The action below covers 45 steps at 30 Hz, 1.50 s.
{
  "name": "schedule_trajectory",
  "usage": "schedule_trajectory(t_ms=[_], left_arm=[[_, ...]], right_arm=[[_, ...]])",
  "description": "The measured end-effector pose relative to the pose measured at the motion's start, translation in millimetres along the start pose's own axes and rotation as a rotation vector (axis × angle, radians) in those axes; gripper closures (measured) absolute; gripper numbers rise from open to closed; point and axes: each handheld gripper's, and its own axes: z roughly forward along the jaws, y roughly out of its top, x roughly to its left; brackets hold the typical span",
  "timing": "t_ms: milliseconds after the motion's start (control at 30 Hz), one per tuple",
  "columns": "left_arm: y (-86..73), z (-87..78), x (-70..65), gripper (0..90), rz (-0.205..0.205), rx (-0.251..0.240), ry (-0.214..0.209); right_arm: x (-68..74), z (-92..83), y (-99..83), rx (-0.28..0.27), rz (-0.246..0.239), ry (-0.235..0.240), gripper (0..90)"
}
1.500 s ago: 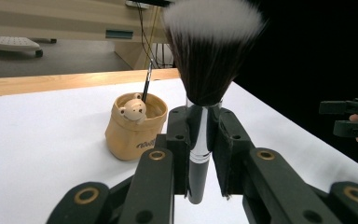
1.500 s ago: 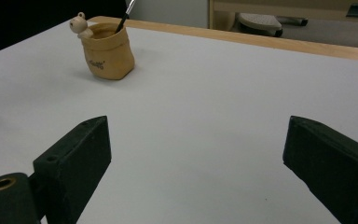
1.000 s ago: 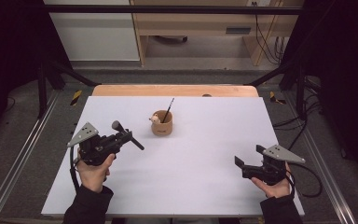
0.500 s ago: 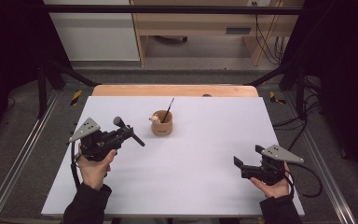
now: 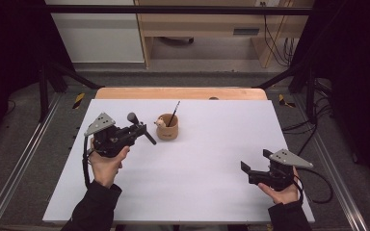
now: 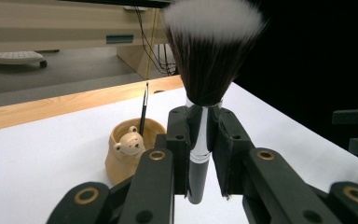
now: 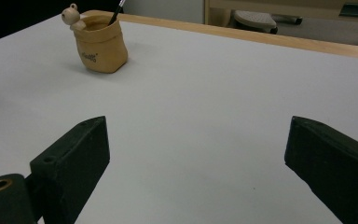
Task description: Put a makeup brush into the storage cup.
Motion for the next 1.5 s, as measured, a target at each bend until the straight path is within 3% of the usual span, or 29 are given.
schedule_trajectory(t_ms=[933, 1233, 1500], left_arm=[[17.6, 35.3, -5.2, 77.2, 0.04, 0.034, -0.001], [24.8, 46.1, -6.3, 77.2, 0.058, 0.042, 0.019], [29.0, 58.3, -3.1, 77.3, 0.047, 0.048, 0.028]], right_arm=[[0.6, 1.1, 0.7, 0.001, -0.002, 0.002, 7.0], [1.2, 1.7, 0.7, 0.002, 0.0, 0.006, 6.8], [0.9, 1.7, 0.9, 0.001, -0.001, 0.006, 6.8]])
